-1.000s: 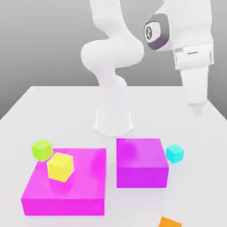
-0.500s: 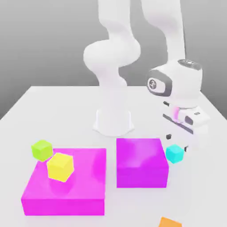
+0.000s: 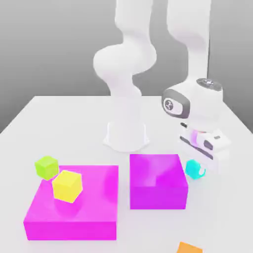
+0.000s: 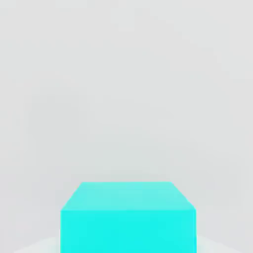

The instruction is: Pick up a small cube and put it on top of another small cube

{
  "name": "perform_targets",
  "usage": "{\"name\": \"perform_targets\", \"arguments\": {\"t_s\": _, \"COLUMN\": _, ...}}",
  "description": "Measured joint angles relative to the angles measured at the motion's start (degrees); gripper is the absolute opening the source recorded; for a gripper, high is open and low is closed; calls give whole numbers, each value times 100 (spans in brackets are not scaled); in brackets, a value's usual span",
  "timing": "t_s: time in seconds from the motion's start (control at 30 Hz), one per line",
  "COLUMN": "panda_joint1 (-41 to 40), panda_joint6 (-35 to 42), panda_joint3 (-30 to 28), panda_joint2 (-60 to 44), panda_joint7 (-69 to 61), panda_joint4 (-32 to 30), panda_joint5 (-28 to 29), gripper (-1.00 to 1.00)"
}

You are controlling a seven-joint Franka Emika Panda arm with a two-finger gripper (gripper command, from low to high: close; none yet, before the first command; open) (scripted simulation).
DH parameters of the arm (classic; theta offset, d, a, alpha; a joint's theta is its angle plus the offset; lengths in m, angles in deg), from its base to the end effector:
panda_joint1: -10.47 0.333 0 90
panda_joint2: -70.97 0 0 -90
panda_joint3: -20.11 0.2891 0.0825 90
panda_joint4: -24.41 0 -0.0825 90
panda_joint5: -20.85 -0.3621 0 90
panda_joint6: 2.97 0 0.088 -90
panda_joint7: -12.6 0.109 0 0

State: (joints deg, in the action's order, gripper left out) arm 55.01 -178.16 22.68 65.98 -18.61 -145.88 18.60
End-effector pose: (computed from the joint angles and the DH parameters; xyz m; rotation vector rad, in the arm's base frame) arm 0.2108 0.2234 0.1506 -2.4690 -1.9314 0.0040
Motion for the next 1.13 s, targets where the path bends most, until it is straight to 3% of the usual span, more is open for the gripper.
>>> {"name": "perform_targets", "arguments": {"t_s": 0.2, "panda_joint1": -216, "panda_joint6": 916, "panda_joint3": -162, "panda_joint2": 1011, "panda_joint7": 254, "panda_joint4": 83, "panda_joint5": -41, "gripper": -100}}
{"name": "perform_targets", "arguments": {"t_s": 0.8, "panda_joint1": -4286, "panda_joint6": 3518, "panda_joint3": -2485, "panda_joint2": 2078, "panda_joint7": 3185, "panda_joint4": 1618, "panda_joint5": 995, "gripper": -100}}
{"name": "perform_targets", "arguments": {"t_s": 1.0, "panda_joint1": -4333, "panda_joint6": 2545, "panda_joint3": -2704, "panda_joint2": 1164, "panda_joint7": 2991, "panda_joint4": 1425, "panda_joint5": 707, "gripper": -100}}
{"name": "perform_targets", "arguments": {"t_s": 1.03, "panda_joint1": -4329, "panda_joint6": 2406, "panda_joint3": -2710, "panda_joint2": 1043, "panda_joint7": 2952, "panda_joint4": 1401, "panda_joint5": 657, "gripper": 100}}
{"name": "perform_targets", "arguments": {"t_s": 1.13, "panda_joint1": -4329, "panda_joint6": 2407, "panda_joint3": -2710, "panda_joint2": 1043, "panda_joint7": 2952, "panda_joint4": 1401, "panda_joint5": 656, "gripper": 100}}
